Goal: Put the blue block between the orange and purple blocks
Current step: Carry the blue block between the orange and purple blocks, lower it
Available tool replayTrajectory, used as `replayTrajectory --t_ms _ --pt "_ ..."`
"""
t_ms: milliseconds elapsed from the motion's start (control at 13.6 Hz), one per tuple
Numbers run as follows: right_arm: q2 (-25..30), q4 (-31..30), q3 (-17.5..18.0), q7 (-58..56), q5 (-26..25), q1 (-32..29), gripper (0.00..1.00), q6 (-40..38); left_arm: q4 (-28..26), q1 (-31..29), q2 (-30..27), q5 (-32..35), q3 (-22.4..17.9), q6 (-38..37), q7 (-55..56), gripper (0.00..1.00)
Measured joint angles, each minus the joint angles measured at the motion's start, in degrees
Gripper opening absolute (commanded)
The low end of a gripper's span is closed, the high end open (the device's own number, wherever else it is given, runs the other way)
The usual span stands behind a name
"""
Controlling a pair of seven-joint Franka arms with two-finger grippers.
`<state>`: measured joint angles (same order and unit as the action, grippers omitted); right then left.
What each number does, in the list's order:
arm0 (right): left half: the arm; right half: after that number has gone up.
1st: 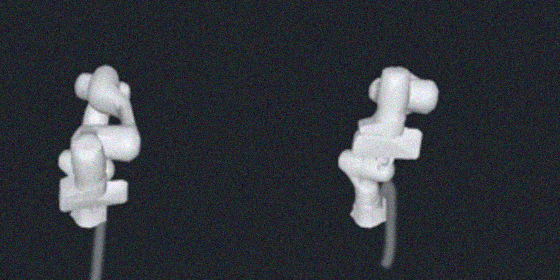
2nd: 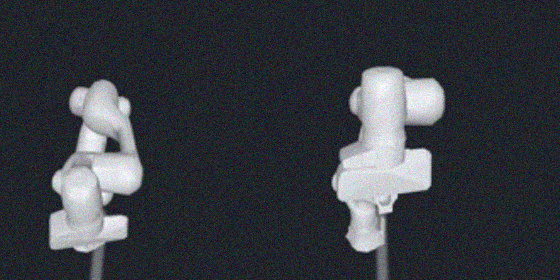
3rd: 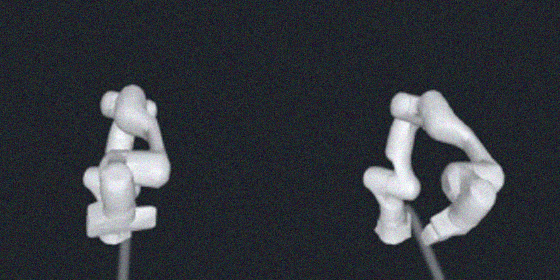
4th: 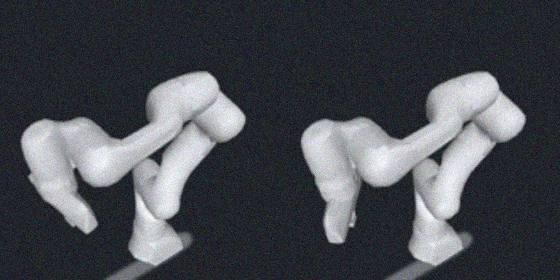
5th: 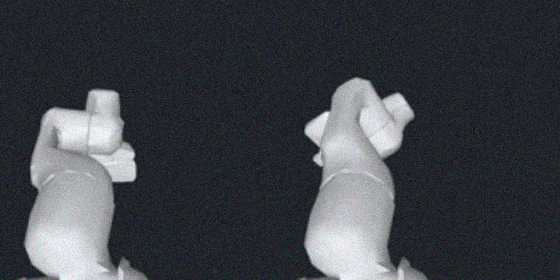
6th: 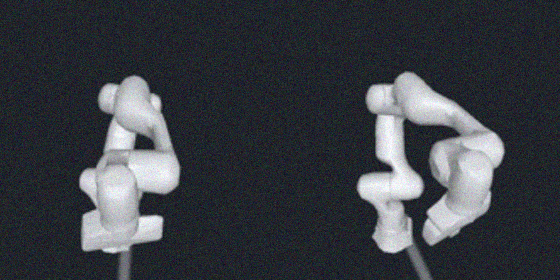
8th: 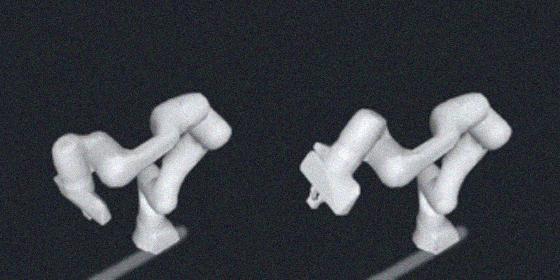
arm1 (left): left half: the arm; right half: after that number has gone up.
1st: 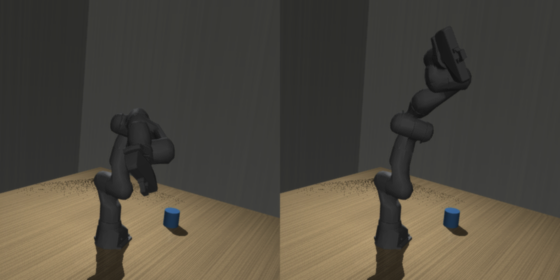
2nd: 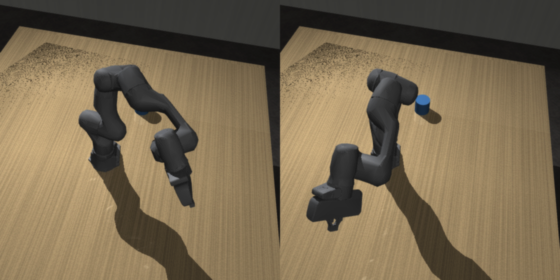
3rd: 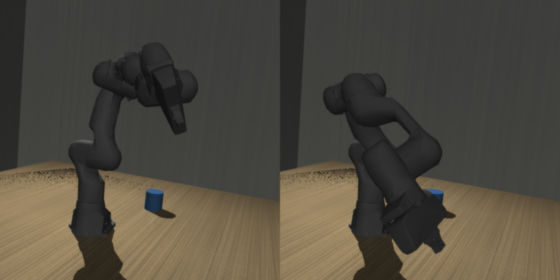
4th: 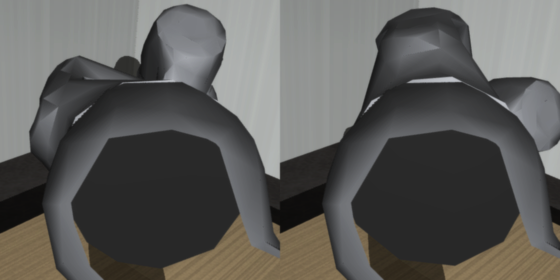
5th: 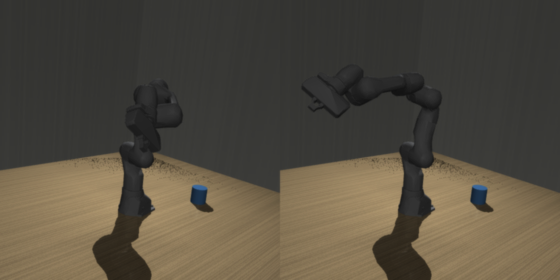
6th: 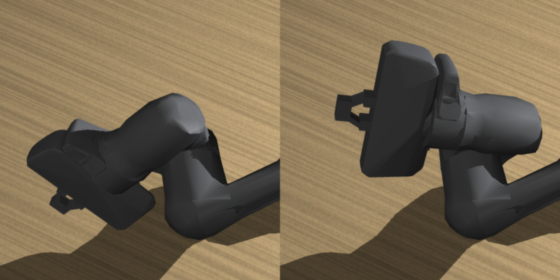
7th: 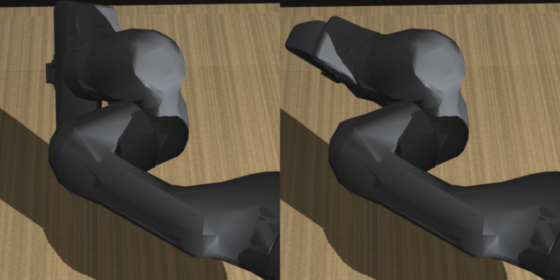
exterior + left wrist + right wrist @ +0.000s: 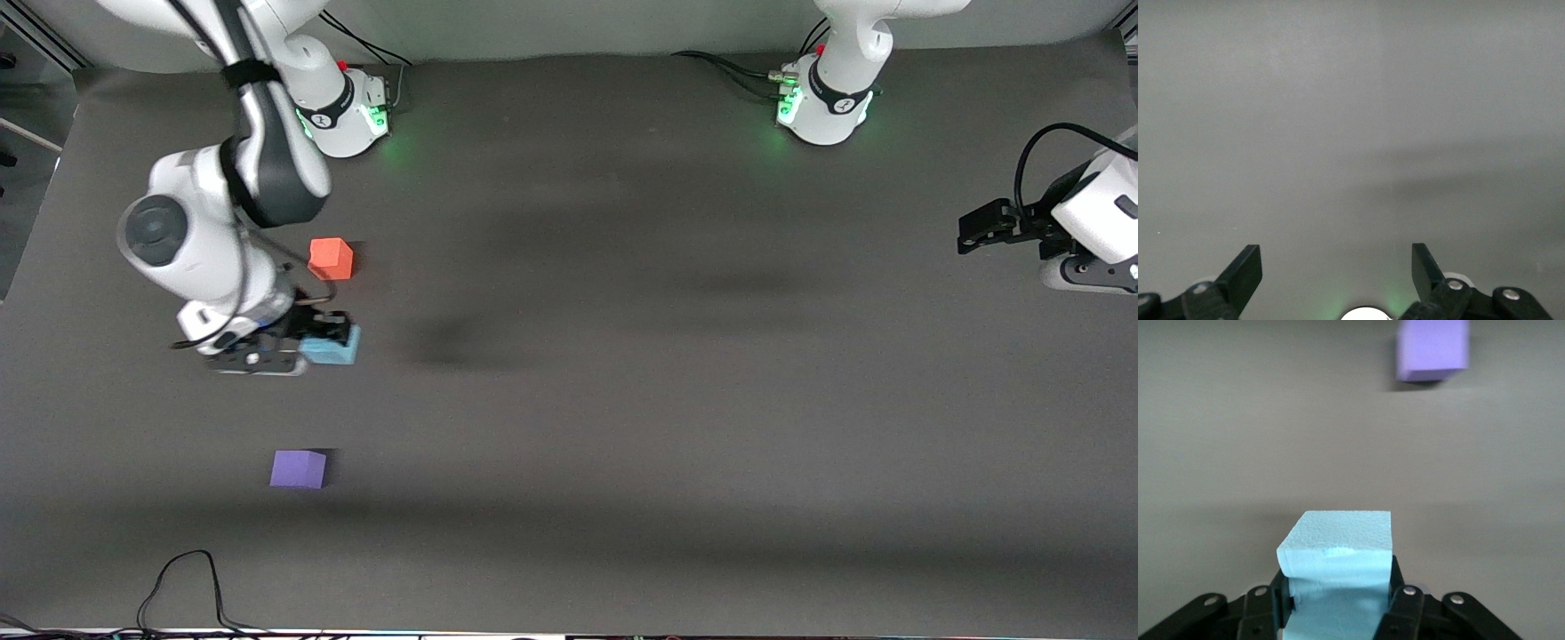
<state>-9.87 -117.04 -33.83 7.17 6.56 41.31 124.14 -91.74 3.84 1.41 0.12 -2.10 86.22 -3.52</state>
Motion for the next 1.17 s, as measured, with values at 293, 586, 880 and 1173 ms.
replayTrajectory --t_ms 293,586,880,1173 --pt "-2.36 -10.12 -3.47 -13.81 5.87 -0.58 0.47 11.55 0.0 0.0 0.01 0.0 -0.25 0.03 -0.01 1.0" --pt "-8.63 -11.91 -3.12 -17.09 9.44 -0.24 0.47 16.89 -0.01 0.03 0.04 0.0 -0.32 0.1 -0.01 1.0" --pt "-11.75 -11.84 -3.04 -17.74 10.22 -0.2 0.48 18.79 0.0 0.04 0.04 0.01 -0.35 0.26 -0.03 1.0" --pt "-13.53 -11.82 -2.44 -21.37 14.69 -0.19 0.53 20.47 0.0 0.05 0.04 0.02 -0.36 0.28 -0.03 1.0"
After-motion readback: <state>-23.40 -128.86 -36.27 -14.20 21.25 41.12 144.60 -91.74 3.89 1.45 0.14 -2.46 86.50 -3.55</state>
